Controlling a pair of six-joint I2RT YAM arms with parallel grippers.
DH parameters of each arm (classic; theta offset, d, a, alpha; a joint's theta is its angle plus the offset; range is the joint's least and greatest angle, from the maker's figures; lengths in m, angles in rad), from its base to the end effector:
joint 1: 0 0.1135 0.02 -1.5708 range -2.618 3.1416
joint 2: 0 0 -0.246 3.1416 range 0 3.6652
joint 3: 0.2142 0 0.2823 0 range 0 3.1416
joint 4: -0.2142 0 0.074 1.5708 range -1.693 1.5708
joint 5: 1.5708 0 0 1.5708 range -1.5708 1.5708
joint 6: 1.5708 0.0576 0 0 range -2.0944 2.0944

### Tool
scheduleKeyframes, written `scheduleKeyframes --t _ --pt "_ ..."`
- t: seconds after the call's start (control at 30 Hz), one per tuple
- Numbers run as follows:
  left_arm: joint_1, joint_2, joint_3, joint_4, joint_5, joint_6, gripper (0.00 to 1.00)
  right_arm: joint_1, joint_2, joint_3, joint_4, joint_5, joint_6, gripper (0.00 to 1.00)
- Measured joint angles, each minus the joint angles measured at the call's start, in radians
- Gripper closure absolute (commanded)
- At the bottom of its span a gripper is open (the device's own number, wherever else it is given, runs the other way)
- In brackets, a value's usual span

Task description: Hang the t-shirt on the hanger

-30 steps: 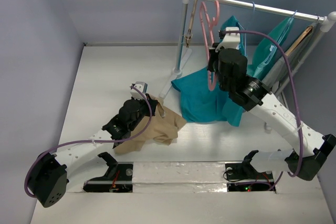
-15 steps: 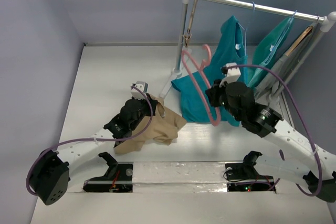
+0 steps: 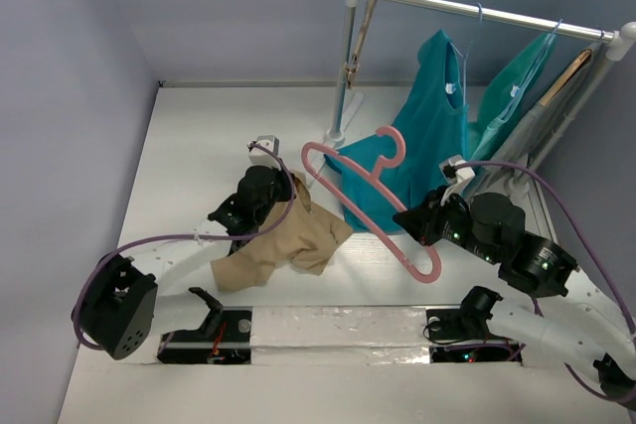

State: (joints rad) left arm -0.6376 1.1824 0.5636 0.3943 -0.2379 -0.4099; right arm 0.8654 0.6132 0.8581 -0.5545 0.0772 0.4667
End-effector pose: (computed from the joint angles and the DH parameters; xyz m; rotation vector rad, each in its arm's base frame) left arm 0.2596 -0.1755 0.2011 0.0343 1.8207 -0.5353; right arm 0.1311 0.1472 0.3401 -0.3351 1.9389 0.8275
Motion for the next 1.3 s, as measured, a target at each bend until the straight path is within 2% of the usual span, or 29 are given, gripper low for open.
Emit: scheduleKeyframes --t 0.2,0.57,1.3 --pt "0.044 0.026 0.015 0.006 0.000 -0.003 1.00 0.000 -0.005 0.000 -0.043 -0.076 -0.012 1.00" --pt "0.057 0.029 0.035 0.006 0.004 -0.003 1.00 0.000 -0.004 0.000 -0.089 -0.156 -0.042 1.00" --pt "0.063 -0.004 0.034 -0.016 -0.010 0.006 1.00 0.000 0.096 -0.020 -0.019 -0.125 -0.097 1.00"
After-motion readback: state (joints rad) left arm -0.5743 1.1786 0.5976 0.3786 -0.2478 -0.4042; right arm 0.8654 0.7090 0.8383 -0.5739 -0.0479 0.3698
